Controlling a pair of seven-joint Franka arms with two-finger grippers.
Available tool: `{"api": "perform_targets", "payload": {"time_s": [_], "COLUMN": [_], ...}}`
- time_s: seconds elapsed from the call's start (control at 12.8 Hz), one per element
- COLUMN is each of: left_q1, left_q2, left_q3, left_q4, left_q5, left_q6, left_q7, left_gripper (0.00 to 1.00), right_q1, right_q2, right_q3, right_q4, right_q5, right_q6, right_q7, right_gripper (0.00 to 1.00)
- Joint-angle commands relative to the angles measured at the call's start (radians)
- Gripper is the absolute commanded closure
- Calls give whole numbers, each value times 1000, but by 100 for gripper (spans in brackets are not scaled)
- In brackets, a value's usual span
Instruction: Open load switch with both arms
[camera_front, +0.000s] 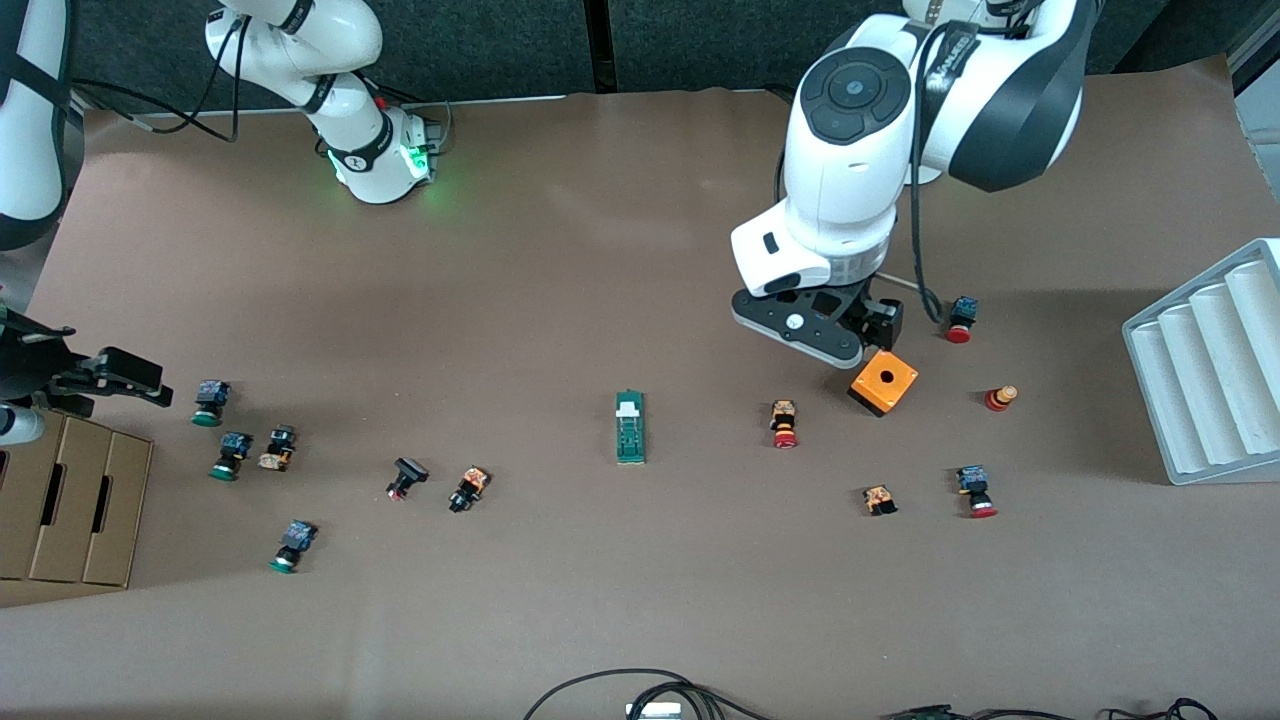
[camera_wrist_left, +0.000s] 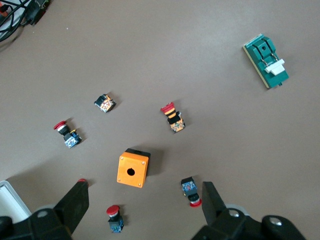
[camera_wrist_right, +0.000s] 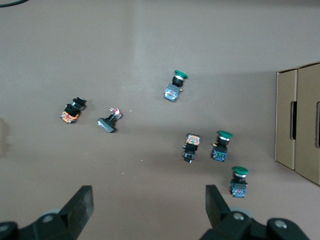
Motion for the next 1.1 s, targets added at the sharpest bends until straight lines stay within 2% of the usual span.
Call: {"api": "perform_targets", "payload": {"time_s": [0.0, 0.16, 0.31, 0.55, 0.71, 0.78, 0.94, 1.02], "left_q1": [-6, -8, -11, -5, -1, 37, 206, 253], "left_q2": [5, 4, -8, -30, -31, -31, -47, -53], "left_q3": [20, 41, 46, 43, 37, 25, -177, -219], "left_q4": [32, 34, 32, 19, 17, 16, 13, 0], "left_q5": [-12, -40, -38, -43, -43, -43, -29, -28], "left_q6": [-42, -59, -68, -68, -66, -68, -68, -66], "left_q7": [12, 14, 12, 14, 14, 12, 0, 0], "left_gripper": [0, 0, 0, 0, 0, 0, 0, 0], "right_q1": [32, 45, -16, -49, -153, -173, -162, -156], "right_q2": [-5, -9, -53, -115, -129, -144, -160, -157], "right_q3": [10, 27, 56, 77, 181, 203, 205, 205], "right_q4": [11, 11, -7, -44, -75, -86, -89, -89], "right_q5": [-21, -94, -98, -96, -96, -96, -96, -98], "right_q6": [-21, -23, -21, -52, -40, -27, -36, -41], "right_q7": [104, 155, 159, 165, 196, 234, 251, 250], "right_gripper": [0, 0, 0, 0, 0, 0, 0, 0]}}
